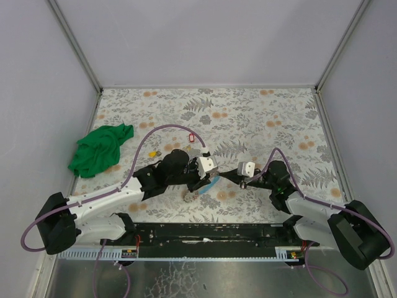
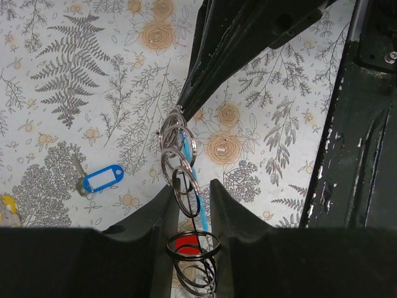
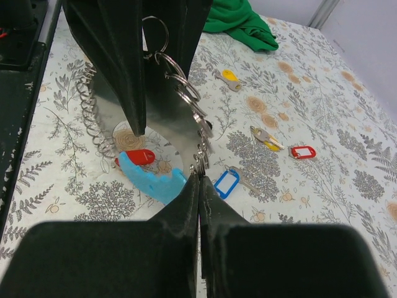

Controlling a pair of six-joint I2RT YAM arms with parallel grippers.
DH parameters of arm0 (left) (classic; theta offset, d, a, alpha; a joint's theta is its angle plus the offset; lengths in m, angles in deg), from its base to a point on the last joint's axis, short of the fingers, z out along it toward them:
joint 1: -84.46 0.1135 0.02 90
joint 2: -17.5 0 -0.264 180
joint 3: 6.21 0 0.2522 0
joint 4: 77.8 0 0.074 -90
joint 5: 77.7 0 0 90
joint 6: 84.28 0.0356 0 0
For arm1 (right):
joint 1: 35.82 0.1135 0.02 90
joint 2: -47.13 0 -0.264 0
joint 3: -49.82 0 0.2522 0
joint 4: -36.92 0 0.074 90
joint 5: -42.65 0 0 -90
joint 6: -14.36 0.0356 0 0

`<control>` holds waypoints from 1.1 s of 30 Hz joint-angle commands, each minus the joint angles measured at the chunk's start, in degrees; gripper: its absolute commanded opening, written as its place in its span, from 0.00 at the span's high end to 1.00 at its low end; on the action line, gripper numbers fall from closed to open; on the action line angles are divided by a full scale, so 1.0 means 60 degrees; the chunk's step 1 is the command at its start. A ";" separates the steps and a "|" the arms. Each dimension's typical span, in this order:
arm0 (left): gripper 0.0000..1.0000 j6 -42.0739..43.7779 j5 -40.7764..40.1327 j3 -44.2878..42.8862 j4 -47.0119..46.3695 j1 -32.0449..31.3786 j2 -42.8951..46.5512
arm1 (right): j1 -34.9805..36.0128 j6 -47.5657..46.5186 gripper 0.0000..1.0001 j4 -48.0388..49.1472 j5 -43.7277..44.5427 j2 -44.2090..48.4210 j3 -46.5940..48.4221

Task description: Put the keys on the keyring

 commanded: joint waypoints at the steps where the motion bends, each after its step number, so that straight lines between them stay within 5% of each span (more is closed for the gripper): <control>1: 0.88 -0.0916 -0.0465 0.0382 -0.1399 -0.0051 -0.0034 | 0.0106 -0.0766 1.00 -0.0955 0.0085 0.0417 0.0760; 16: 0.57 -0.2363 -0.1932 0.1078 -0.2163 0.0218 0.0285 | 0.0289 -0.2253 1.00 -0.4608 0.0359 0.0804 0.2315; 25: 0.41 -0.3677 -0.0499 0.1458 -0.2998 0.1560 0.0641 | 0.0401 -0.3104 1.00 -0.5713 0.0222 0.0527 0.3075; 33: 0.39 -0.4263 0.0629 0.1586 -0.3630 0.2190 0.0058 | 0.0435 -0.3120 1.00 -0.6504 0.0500 0.0359 0.3523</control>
